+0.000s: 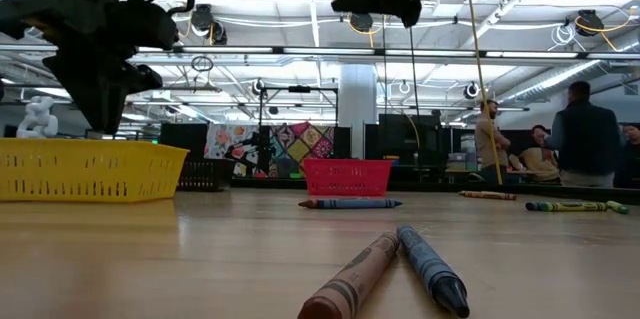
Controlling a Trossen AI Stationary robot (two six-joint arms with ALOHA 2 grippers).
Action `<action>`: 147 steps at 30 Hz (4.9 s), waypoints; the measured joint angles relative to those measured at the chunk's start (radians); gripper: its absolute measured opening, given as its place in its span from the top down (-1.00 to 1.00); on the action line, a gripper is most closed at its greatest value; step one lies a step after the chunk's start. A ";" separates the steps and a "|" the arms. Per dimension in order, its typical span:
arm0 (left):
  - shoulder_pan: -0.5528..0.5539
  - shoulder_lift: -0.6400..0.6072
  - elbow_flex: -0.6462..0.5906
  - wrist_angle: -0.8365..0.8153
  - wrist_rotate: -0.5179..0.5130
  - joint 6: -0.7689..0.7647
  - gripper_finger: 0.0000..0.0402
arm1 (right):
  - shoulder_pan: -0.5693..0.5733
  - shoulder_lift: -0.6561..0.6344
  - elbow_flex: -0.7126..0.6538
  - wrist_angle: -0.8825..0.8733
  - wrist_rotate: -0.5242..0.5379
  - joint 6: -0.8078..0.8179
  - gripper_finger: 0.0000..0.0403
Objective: Sort crayons
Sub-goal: Put the green crayon into the black basket
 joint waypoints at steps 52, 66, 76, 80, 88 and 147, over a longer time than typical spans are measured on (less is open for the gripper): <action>-0.021 0.000 0.046 0.069 0.014 -0.095 0.65 | -0.004 0.084 0.000 -1.373 -0.149 1.117 0.39; -0.021 0.000 0.046 0.069 0.005 -0.050 0.65 | 0.031 0.084 0.000 -1.477 -0.310 1.312 0.39; -0.021 0.000 0.046 0.069 0.004 -0.049 0.65 | 0.038 0.084 0.000 -1.536 -0.282 1.572 0.39; -0.021 0.000 0.046 0.069 0.004 -0.042 0.65 | 0.039 0.084 0.000 -1.536 -0.244 1.655 0.39; -0.022 0.000 0.046 0.069 0.004 -0.042 0.65 | 0.039 0.084 -0.050 -1.507 -0.202 1.806 0.39; -0.022 0.000 -0.006 0.096 0.003 -0.019 0.65 | 0.111 0.085 -0.267 -1.346 -0.230 2.072 0.99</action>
